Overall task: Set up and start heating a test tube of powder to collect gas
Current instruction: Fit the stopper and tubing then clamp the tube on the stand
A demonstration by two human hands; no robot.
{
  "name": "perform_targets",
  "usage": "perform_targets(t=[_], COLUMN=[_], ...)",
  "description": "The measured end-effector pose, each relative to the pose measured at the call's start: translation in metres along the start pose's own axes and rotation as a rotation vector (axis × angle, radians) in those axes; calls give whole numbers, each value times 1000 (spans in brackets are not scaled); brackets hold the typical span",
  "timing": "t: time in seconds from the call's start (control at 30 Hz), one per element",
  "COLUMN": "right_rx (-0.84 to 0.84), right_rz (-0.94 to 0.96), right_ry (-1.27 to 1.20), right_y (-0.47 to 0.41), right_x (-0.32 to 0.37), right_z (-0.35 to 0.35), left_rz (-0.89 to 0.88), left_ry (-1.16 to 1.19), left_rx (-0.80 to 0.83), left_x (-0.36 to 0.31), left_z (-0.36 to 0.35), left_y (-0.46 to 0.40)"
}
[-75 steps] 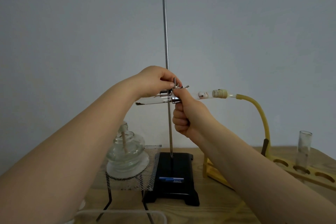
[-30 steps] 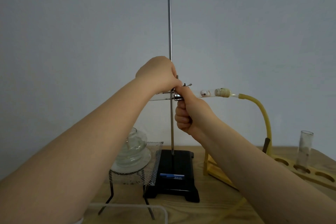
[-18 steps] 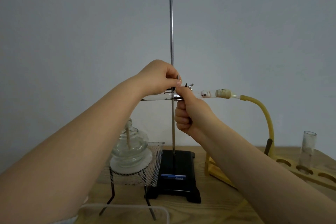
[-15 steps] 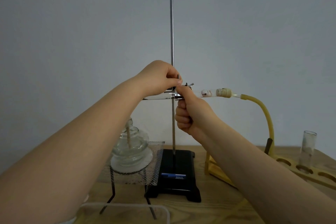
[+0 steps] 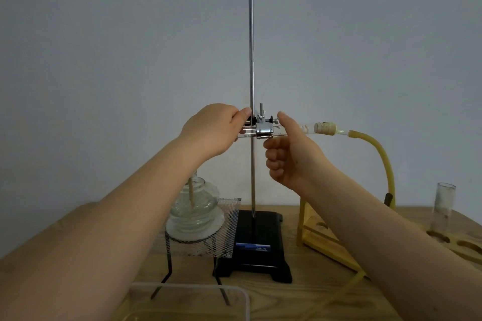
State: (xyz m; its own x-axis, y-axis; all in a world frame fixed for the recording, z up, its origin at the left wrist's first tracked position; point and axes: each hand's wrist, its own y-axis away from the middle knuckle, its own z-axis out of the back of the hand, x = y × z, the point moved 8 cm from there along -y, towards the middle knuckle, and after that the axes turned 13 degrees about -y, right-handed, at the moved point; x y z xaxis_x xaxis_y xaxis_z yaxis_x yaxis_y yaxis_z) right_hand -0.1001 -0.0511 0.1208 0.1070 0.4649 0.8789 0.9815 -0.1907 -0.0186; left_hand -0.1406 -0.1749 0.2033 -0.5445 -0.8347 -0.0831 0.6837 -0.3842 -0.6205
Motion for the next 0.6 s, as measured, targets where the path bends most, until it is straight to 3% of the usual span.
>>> perform_targets(t=[0.6], right_rx=[-73], right_rz=[145], right_ry=[59], right_y=[0], right_x=[4], right_z=[-3], left_rz=[-25], left_ry=[45], left_rx=[-79], left_x=[6], left_z=[-2], left_y=[1])
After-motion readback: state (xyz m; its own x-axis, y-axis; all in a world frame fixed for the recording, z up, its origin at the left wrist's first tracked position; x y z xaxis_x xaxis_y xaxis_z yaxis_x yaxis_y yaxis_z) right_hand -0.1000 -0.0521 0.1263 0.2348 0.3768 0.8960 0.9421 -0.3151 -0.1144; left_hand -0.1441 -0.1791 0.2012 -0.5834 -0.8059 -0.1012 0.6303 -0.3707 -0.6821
